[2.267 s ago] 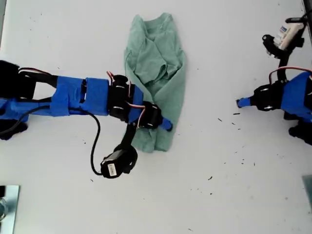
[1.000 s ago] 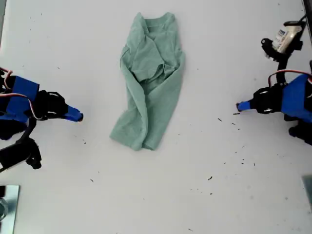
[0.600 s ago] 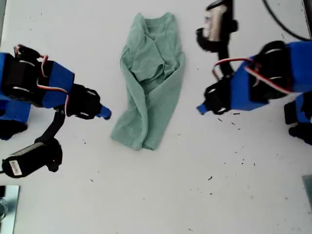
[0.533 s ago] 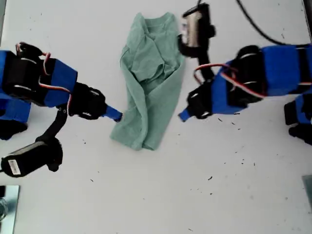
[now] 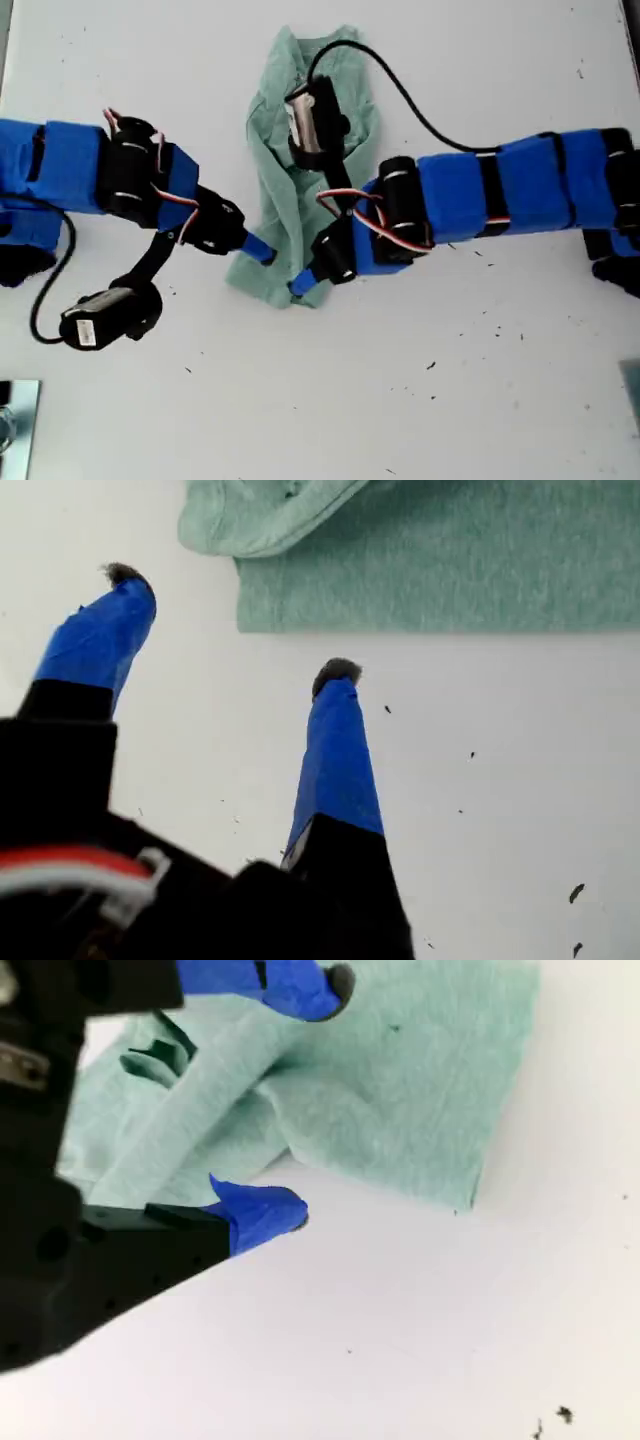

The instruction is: Fold t shirt

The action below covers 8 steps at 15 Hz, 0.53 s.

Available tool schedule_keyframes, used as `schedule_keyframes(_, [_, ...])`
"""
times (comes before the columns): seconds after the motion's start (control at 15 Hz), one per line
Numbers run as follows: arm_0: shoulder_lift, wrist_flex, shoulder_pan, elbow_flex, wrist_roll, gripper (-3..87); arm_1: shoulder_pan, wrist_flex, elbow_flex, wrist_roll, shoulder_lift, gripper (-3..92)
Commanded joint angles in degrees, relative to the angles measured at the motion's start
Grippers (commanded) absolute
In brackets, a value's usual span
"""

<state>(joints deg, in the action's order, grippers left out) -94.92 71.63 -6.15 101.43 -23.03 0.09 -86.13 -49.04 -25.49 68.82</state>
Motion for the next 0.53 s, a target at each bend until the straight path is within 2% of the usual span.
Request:
schedule_keyframes(0.0, [5.4,-6.1,-1.1,0.8,-1.0,27.0,-1.0,2.6,3.7,1.1,-3.6,31.6])
schedule_keyframes(0.13, [17.0,-9.8,1.1,-3.4,0.3,23.4,-0.6,4.5,3.8,1.9,-10.7,31.6])
schedule_keyframes(0.2, [23.7,-8.9,2.3,-7.6,1.2,20.4,-0.4,4.7,3.8,3.4,-14.3,31.4])
schedule_keyframes(0.27, [27.6,-7.3,3.7,-10.6,3.3,13.4,-0.5,4.7,3.9,4.7,-16.6,28.8])
schedule_keyframes(0.33, [27.9,-8.3,5.6,-10.9,5.0,3.1,-1.1,4.5,3.9,5.5,-17.1,18.8])
schedule_keyframes(0.4, [27.7,-8.4,7.6,-12.2,6.3,-0.2,-1.6,3.3,3.9,6.3,-17.2,0.8])
schedule_keyframes(0.47, [27.7,-7.8,9.1,-14.8,7.3,-0.2,-2.5,1.8,4.2,5.7,-16.4,0.8])
